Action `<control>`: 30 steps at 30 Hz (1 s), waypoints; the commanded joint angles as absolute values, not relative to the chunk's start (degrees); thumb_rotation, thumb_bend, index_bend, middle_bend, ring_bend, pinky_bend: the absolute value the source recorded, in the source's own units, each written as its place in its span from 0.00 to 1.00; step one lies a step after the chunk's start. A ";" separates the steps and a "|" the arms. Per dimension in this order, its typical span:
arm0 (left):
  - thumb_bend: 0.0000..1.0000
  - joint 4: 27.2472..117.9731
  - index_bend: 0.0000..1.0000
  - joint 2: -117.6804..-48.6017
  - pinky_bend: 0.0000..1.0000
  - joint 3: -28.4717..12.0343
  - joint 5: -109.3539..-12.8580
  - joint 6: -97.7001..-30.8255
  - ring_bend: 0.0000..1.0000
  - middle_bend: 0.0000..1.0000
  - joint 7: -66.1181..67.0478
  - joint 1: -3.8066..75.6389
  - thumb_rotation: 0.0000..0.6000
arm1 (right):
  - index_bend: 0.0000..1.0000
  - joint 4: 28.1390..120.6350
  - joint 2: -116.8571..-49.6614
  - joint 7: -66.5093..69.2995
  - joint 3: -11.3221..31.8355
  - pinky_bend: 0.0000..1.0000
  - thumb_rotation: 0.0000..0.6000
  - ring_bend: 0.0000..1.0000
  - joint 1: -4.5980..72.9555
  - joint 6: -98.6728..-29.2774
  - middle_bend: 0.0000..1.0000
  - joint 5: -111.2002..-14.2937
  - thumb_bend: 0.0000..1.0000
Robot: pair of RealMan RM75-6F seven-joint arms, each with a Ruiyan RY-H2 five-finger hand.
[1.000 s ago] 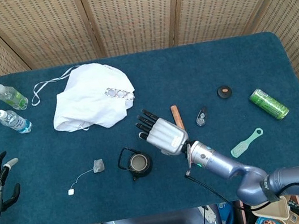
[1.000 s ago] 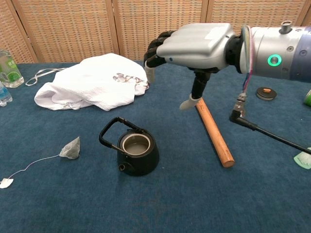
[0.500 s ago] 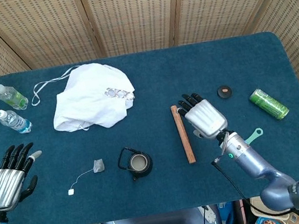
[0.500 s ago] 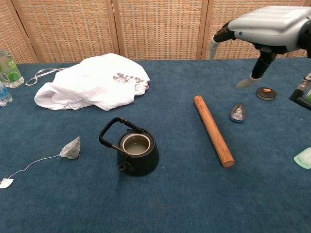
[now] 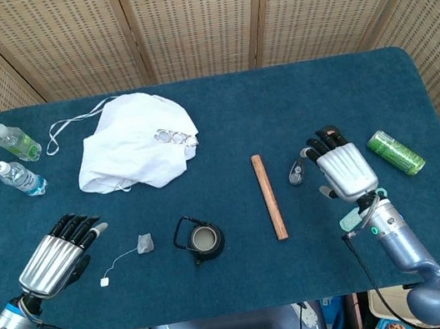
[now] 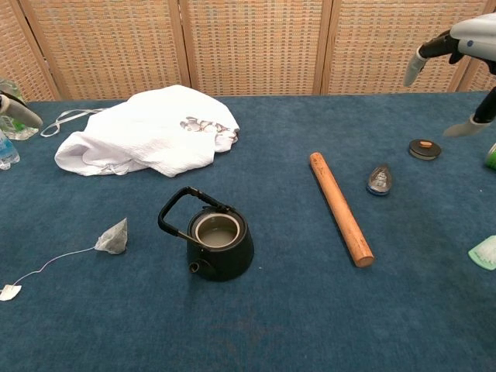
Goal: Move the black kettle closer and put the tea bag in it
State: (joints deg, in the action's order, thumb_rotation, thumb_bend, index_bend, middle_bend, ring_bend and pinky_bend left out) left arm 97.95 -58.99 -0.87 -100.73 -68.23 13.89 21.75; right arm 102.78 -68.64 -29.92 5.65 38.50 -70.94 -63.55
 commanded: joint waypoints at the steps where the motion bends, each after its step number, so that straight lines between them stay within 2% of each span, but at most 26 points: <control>1: 0.45 99.27 0.18 -58.29 0.21 -0.04 -101.72 -65.10 0.21 0.23 15.29 23.85 1.00 | 0.32 102.66 -68.46 -29.01 5.55 0.27 1.00 0.17 37.44 -71.54 0.32 -63.57 0.29; 12: 0.31 101.16 0.24 -59.12 0.45 1.60 -103.59 -60.76 0.35 0.38 17.23 26.90 1.00 | 0.32 101.34 -68.96 -26.27 5.71 0.27 1.00 0.17 34.11 -72.79 0.32 -64.09 0.29; 15: 0.31 100.83 0.28 -59.73 0.54 2.26 -103.94 -60.28 0.47 0.50 17.89 27.13 1.00 | 0.32 100.91 -69.15 -25.21 5.84 0.27 1.00 0.17 33.07 -73.18 0.32 -64.28 0.29; 18: 0.31 100.35 0.32 -60.34 0.60 2.54 -103.55 -60.46 0.54 0.58 19.08 26.83 1.00 | 0.32 100.51 -69.29 -24.53 5.86 0.27 1.00 0.17 32.48 -72.99 0.32 -64.61 0.29; 23: 0.32 98.96 0.35 -61.91 0.63 3.12 -100.85 -60.48 0.62 0.68 20.87 25.55 1.00 | 0.32 99.85 -69.53 -23.52 6.17 0.27 1.00 0.17 31.73 -72.35 0.32 -65.11 0.29; 30: 0.32 97.37 0.38 -63.42 0.66 3.62 -97.75 -59.88 0.67 0.74 21.88 24.60 1.00 | 0.32 99.20 -69.90 -23.17 6.59 0.27 1.00 0.17 31.37 -71.45 0.32 -65.39 0.29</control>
